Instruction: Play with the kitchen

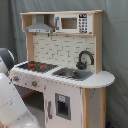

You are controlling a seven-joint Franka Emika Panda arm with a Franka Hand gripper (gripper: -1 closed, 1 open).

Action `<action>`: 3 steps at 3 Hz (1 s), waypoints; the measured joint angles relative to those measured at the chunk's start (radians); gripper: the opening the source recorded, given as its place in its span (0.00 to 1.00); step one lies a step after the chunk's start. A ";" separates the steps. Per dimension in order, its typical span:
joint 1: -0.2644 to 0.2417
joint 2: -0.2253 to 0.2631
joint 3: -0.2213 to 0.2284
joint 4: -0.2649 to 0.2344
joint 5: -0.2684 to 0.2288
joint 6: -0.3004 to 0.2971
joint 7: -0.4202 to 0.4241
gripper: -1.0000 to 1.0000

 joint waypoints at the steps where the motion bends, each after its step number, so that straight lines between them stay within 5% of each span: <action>1: 0.069 -0.002 -0.081 0.000 -0.018 -0.029 0.021 1.00; 3: 0.197 -0.006 -0.231 0.000 -0.076 -0.075 0.057 1.00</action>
